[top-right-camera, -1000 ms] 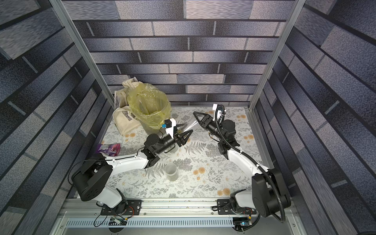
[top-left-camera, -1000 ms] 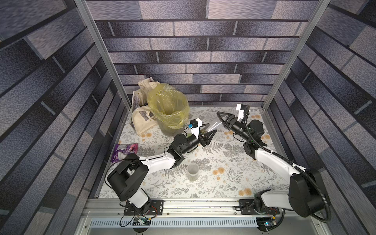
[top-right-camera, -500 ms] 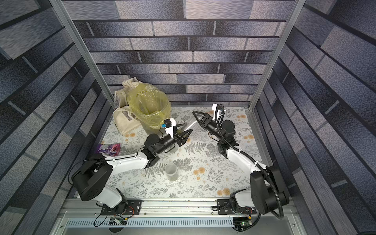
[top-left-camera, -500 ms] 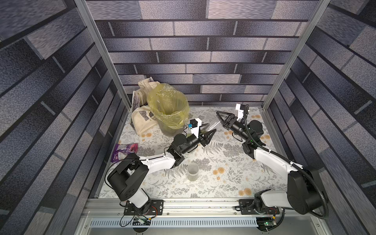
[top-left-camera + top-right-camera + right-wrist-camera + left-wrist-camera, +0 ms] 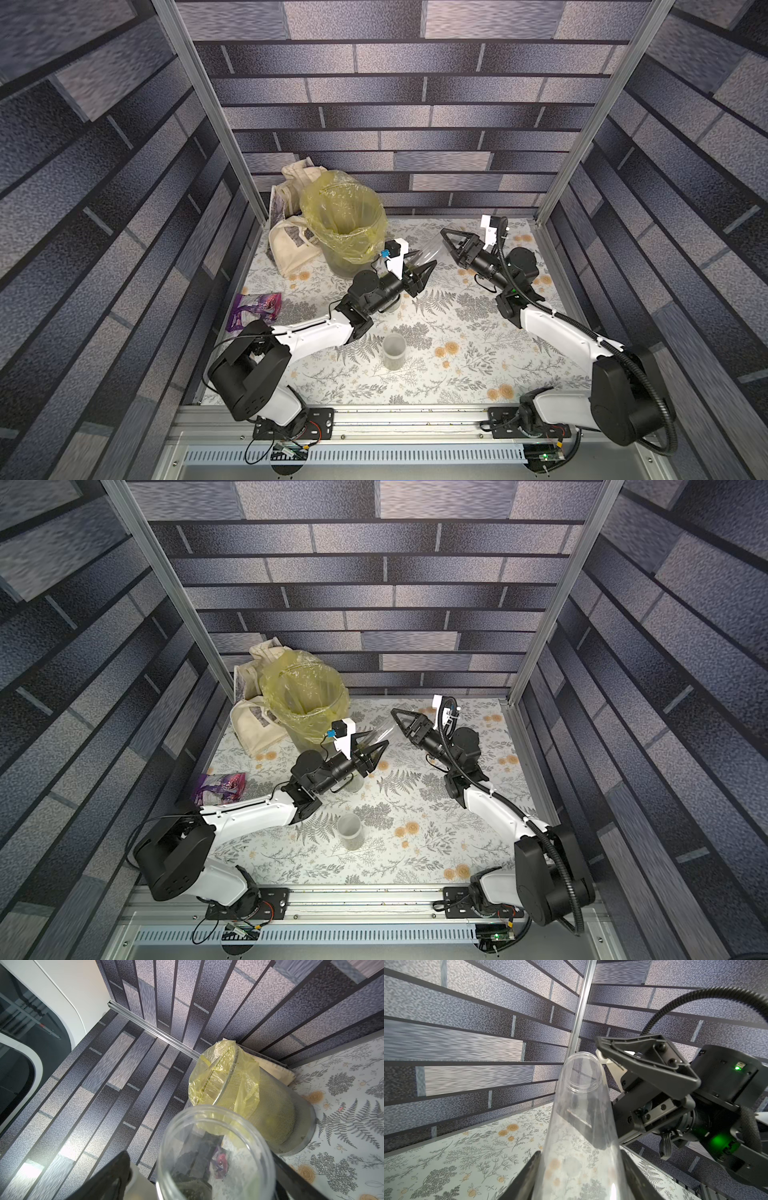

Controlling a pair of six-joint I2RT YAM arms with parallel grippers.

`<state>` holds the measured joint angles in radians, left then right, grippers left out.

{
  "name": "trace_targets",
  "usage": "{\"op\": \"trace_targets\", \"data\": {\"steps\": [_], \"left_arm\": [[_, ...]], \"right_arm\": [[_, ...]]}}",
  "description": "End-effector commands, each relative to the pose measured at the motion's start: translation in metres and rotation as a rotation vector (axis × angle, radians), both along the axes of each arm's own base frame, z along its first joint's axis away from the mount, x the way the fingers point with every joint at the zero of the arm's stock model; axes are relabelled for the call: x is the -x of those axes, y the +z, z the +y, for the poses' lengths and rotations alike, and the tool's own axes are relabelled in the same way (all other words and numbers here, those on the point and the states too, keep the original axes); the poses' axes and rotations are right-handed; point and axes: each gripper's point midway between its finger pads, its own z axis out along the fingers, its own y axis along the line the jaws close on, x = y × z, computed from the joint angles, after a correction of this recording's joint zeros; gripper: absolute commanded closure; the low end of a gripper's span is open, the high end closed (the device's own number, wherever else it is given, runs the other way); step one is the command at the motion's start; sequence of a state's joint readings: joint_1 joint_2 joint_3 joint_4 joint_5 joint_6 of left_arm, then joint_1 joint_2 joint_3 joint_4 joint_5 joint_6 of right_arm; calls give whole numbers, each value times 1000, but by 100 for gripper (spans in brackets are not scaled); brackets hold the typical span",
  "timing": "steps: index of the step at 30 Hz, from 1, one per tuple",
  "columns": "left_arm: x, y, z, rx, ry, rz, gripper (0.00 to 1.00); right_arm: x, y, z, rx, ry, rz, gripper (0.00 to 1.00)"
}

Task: Empty moldy mung beans from jars
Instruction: Pour the moldy mung beans from the jar into the trash bin.

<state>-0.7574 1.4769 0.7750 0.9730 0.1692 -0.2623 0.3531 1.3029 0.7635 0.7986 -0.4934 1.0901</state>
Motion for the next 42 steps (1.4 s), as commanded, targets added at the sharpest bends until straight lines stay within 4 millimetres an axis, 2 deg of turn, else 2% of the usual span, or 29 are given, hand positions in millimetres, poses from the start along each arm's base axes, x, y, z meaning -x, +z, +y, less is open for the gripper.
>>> {"op": "trace_targets", "data": {"steps": [1, 10, 12, 17, 22, 28, 33, 39, 42], "left_arm": [[2, 30, 15, -8, 57, -49, 43], [11, 37, 54, -177, 186, -43, 41], [12, 37, 69, -228, 230, -21, 41], [13, 55, 113, -235, 346, -9, 41], [-1, 73, 155, -259, 461, 20, 40], [-31, 91, 206, -341, 642, 123, 40], [-50, 84, 231, -433, 742, 219, 40], [-68, 57, 236, -588, 765, 357, 39], [-77, 48, 243, -626, 780, 419, 39]], "right_arm": [[3, -2, -12, 101, -71, -35, 0], [16, -16, -41, 422, -213, -87, 0], [20, -22, -47, 480, -236, -104, 0], [25, -46, -59, 552, -280, -97, 0], [28, -64, -61, 573, -275, -88, 0], [31, -79, -66, 601, -285, -73, 0], [35, -89, -75, 666, -311, -54, 0], [38, -107, -89, 772, -338, -18, 0], [40, -115, -87, 772, -322, 6, 0]]}}
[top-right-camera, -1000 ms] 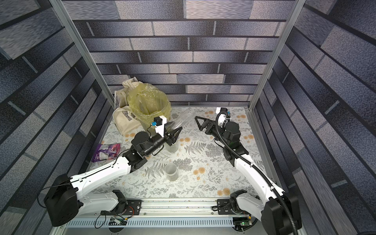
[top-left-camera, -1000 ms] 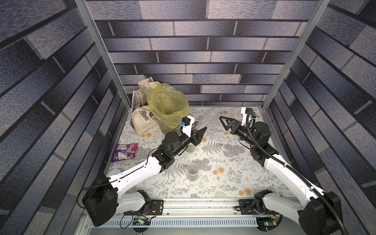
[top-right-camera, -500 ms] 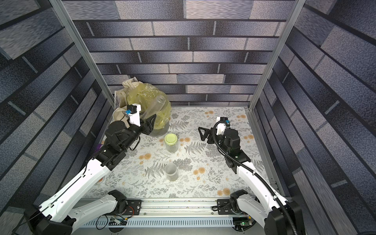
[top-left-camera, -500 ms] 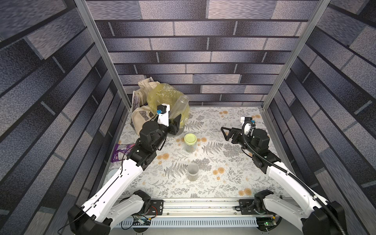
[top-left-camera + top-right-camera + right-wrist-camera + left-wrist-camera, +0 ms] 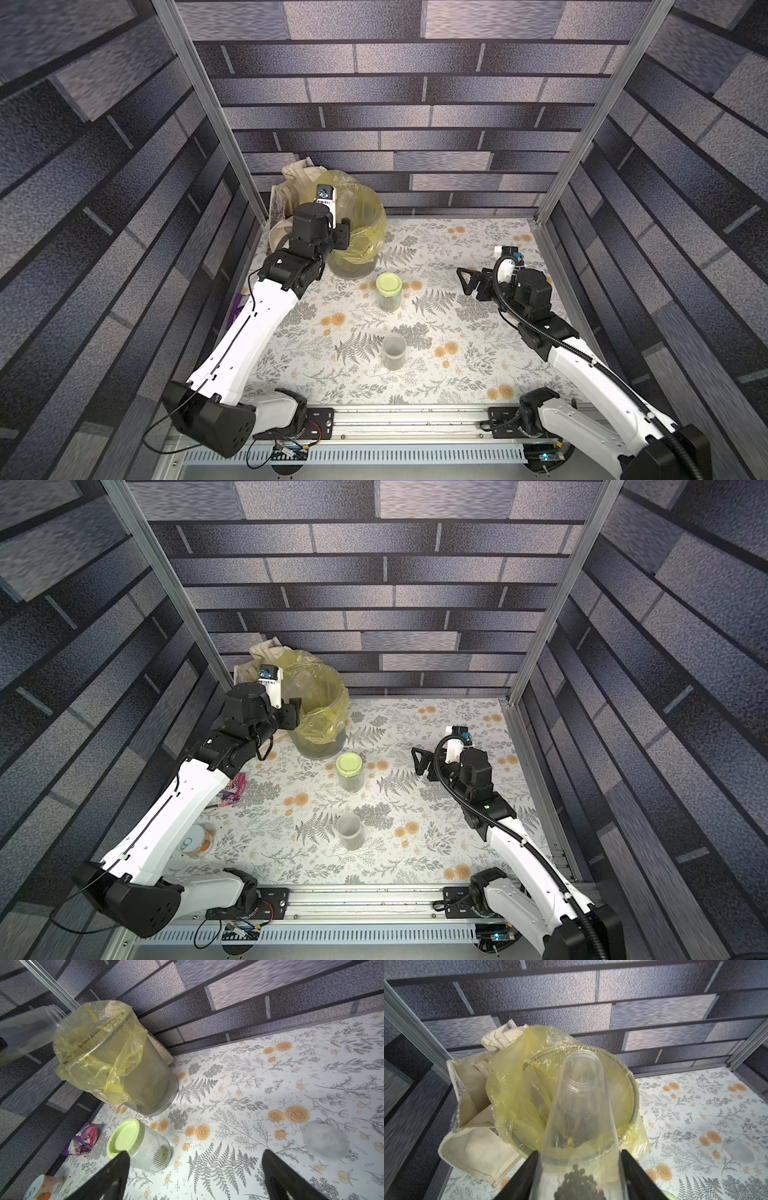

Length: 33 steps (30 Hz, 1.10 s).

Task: Empty moldy mung beans from jars
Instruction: Pour the moldy mung beans from the jar into the trash bin.

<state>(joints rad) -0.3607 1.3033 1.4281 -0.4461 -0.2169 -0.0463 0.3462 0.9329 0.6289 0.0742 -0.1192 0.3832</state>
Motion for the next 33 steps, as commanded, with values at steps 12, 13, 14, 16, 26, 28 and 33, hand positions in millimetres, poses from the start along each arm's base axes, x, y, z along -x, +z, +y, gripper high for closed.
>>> {"op": "trace_targets", "data": {"steps": [12, 13, 14, 16, 26, 28, 33], "left_arm": [[-36, -16, 27, -97, 1, 361, 40], [-38, -17, 25, -105, -11, 387, 40], [-41, -21, 21, -109, -34, 412, 40], [-44, -29, 13, -106, -75, 462, 40], [-50, -47, 0, -103, -132, 549, 40], [-43, -44, -1, -179, -122, 541, 40], [-40, -36, -3, -530, -52, 415, 40]], "right_arm": [[1, -30, -6, 27, -23, 89, 0], [1, -29, -6, 25, -25, 88, 0], [1, -29, -6, 26, -23, 88, 0], [1, -30, -6, 25, -21, 91, 0], [3, -32, -11, 37, -42, 87, 0], [3, -32, -11, 39, -40, 92, 0], [4, -33, -12, 41, -43, 88, 0]]}}
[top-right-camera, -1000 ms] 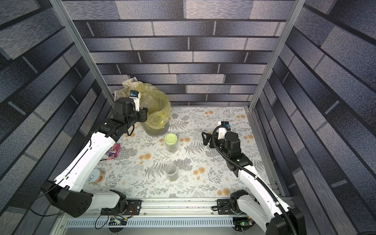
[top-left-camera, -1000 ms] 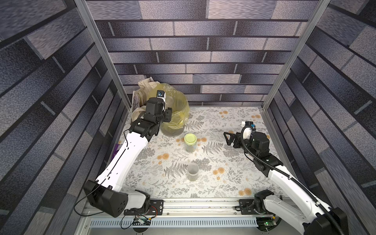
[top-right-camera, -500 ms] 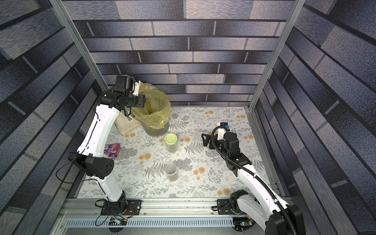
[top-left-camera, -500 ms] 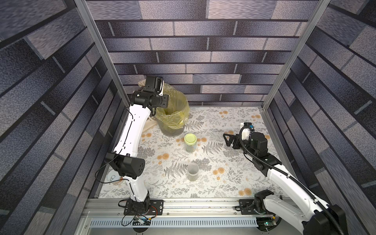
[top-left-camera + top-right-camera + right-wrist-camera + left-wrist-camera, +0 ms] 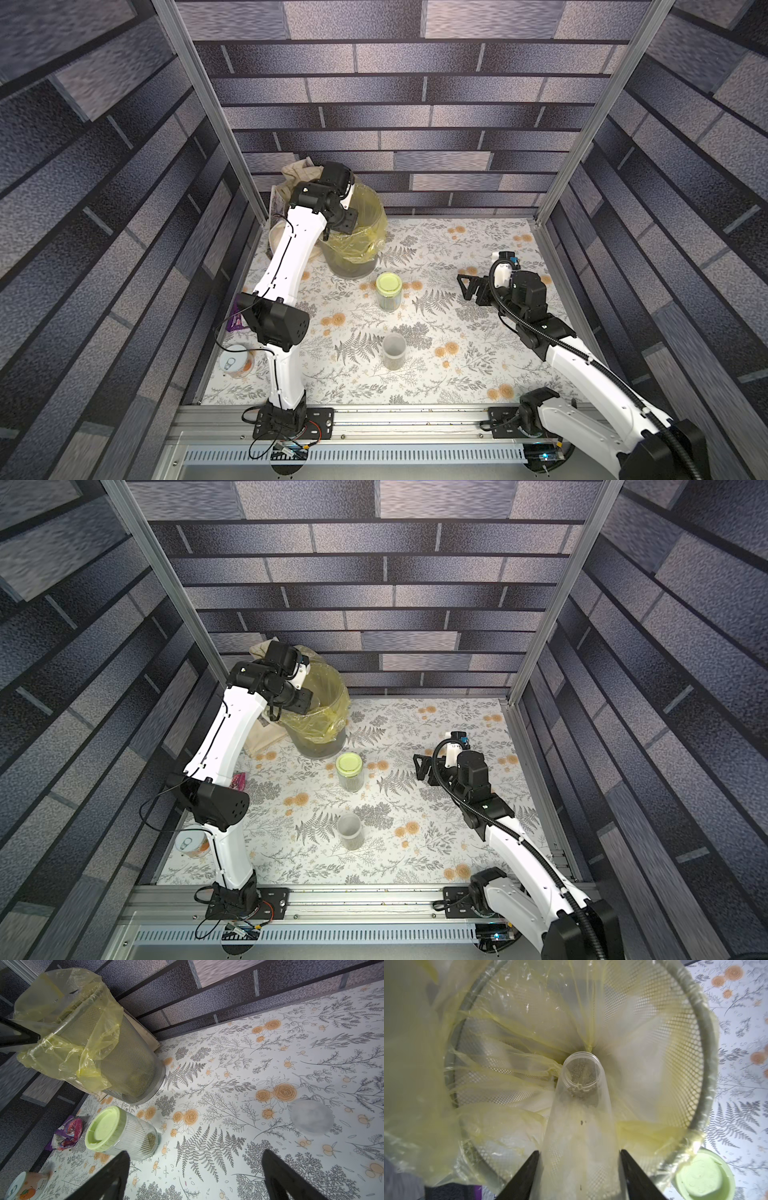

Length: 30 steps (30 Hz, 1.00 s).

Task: Empty moldy mung beans from jars
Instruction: Pour the moldy mung beans from the jar into the trash bin.

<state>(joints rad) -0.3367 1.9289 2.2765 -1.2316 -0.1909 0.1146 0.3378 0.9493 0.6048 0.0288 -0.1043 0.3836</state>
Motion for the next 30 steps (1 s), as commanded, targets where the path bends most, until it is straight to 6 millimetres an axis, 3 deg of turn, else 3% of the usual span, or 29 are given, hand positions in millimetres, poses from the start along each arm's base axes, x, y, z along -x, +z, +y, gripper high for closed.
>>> {"op": "trace_targets", "data": {"steps": [1, 6, 13, 18, 24, 28, 30], "left_arm": [[8, 29, 8, -301, -36, -146, 41], [10, 29, 13, -370, -26, -134, 40], [20, 52, 20, 67, 93, -68, 41], [20, 70, 14, 140, 74, -130, 40], [24, 68, 17, 254, 74, -81, 40], [29, 61, 22, 197, 63, -51, 40], [28, 54, 23, 63, 39, -57, 40]], "right_arm": [[2, -6, -5, 6, -18, 10, 0], [1, -10, -3, 7, -10, 21, 0], [2, -10, -2, -3, -3, 22, 0], [3, -11, -2, -3, 0, 24, 0], [2, -13, -2, -3, -3, 26, 0], [1, -14, 0, -3, 3, 28, 0], [1, -15, 1, -6, 8, 32, 0]]}}
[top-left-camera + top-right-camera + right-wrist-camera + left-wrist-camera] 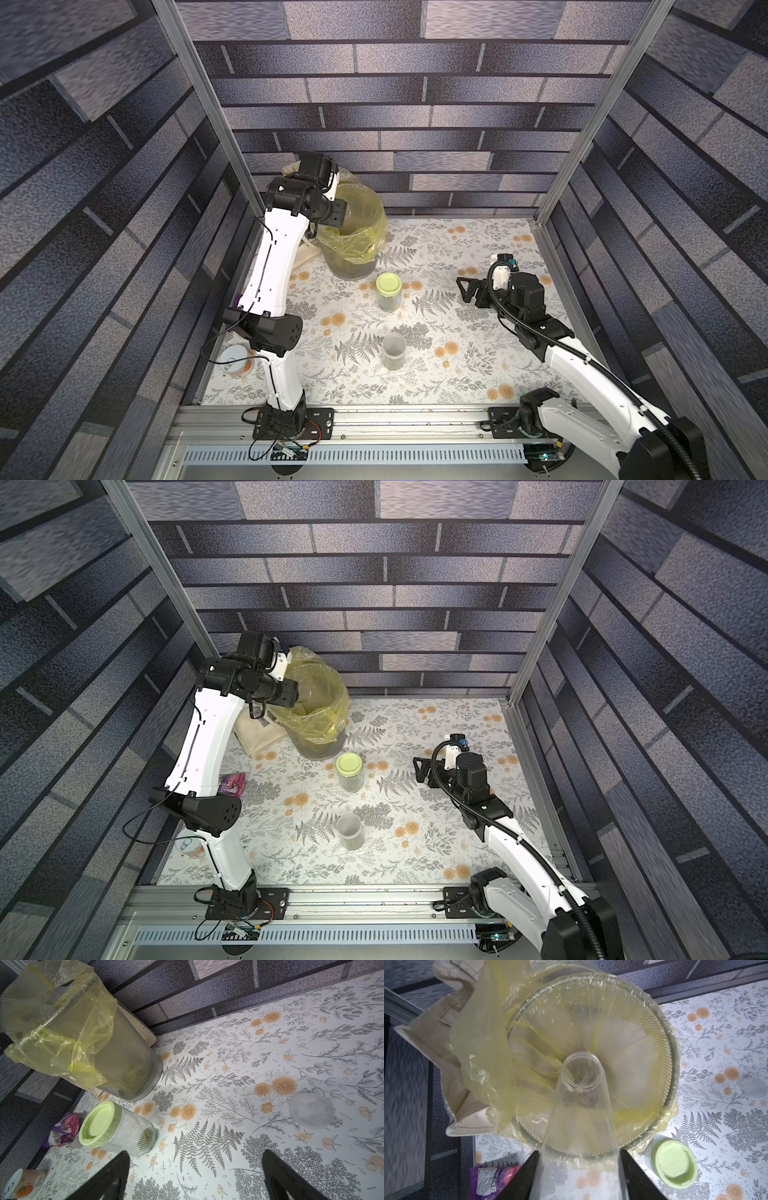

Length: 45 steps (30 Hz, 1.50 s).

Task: Empty moldy mung beans from jars
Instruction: Pour the moldy mung beans from the jar into the trash bin.

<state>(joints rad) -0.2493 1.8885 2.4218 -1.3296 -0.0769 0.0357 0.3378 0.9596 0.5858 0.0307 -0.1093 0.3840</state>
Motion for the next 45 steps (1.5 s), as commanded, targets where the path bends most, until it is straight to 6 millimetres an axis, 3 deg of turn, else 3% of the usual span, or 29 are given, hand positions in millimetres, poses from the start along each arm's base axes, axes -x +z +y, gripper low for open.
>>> {"op": "trace_targets", "data": {"steps": [1, 3, 6, 8, 11, 13, 16, 21, 23, 26, 30, 34, 39, 45], "left_arm": [[11, 0, -4, -181, -59, -7, 40], [3, -6, -10, -359, -85, -43, 41], [-3, -4, -12, -473, -58, -92, 42], [0, -5, -10, -320, -28, -57, 41], [4, 2, -6, 142, 15, 38, 41], [3, 10, -3, 251, 16, 39, 42], [5, 16, -7, 71, -21, -28, 41], [-3, 8, -21, -486, -94, -139, 41], [-6, 2, -18, -534, -73, -141, 41], [-3, -4, 3, -266, 31, -57, 41], [-1, 19, 10, 75, 66, -89, 41], [5, 39, 1, 163, 24, -159, 40], [10, 41, -9, 291, -16, -141, 39], [14, 46, -7, 447, -15, -151, 39]], "right_arm": [[-1, -3, 1, -14, 5, 5, 0], [-1, -4, 2, -18, 10, 9, 0], [-1, -4, 3, -19, 15, 14, 0], [0, -2, 2, -12, 11, 8, 0], [0, -1, -1, -5, 1, 0, 0], [1, 2, 0, -10, 4, -10, 0], [1, 3, 0, -12, 7, -12, 0], [1, 0, 1, -12, 12, -1, 0], [0, 0, 2, -13, 13, -1, 0], [1, 0, -1, -7, 1, 0, 0], [1, 2, -3, -5, -7, -4, 0], [3, 6, 0, -21, 8, -32, 0], [6, 18, 7, -69, 49, -103, 0], [10, 27, 7, -100, 56, -161, 0]]}}
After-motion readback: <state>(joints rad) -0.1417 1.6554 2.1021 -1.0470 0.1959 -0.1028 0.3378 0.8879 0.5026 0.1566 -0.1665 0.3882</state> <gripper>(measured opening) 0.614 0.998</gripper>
